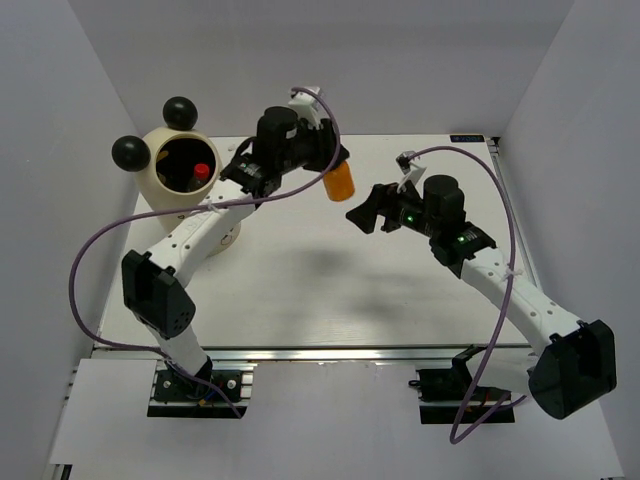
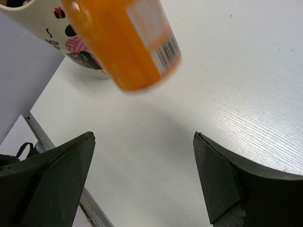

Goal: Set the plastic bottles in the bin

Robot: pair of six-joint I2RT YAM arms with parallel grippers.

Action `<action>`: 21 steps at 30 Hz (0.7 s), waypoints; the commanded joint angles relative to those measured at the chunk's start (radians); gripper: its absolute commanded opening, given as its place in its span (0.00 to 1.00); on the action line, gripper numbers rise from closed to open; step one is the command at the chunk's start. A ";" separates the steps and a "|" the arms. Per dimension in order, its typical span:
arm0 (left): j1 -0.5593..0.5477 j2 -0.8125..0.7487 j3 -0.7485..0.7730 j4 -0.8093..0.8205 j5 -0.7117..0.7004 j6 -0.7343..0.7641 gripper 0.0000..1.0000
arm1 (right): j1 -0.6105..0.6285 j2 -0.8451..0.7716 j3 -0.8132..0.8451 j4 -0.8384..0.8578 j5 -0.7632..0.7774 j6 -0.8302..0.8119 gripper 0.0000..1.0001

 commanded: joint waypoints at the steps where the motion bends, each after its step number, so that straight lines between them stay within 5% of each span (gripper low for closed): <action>1: 0.049 -0.120 0.089 -0.166 -0.318 0.114 0.00 | -0.009 -0.071 -0.010 0.059 0.013 -0.009 0.89; 11: 0.210 -0.413 -0.145 -0.083 -0.653 0.396 0.00 | -0.038 -0.053 -0.038 0.015 0.016 -0.028 0.89; 21: 0.383 -0.501 -0.266 0.025 -0.725 0.554 0.00 | -0.040 -0.035 -0.032 0.007 -0.004 -0.045 0.89</action>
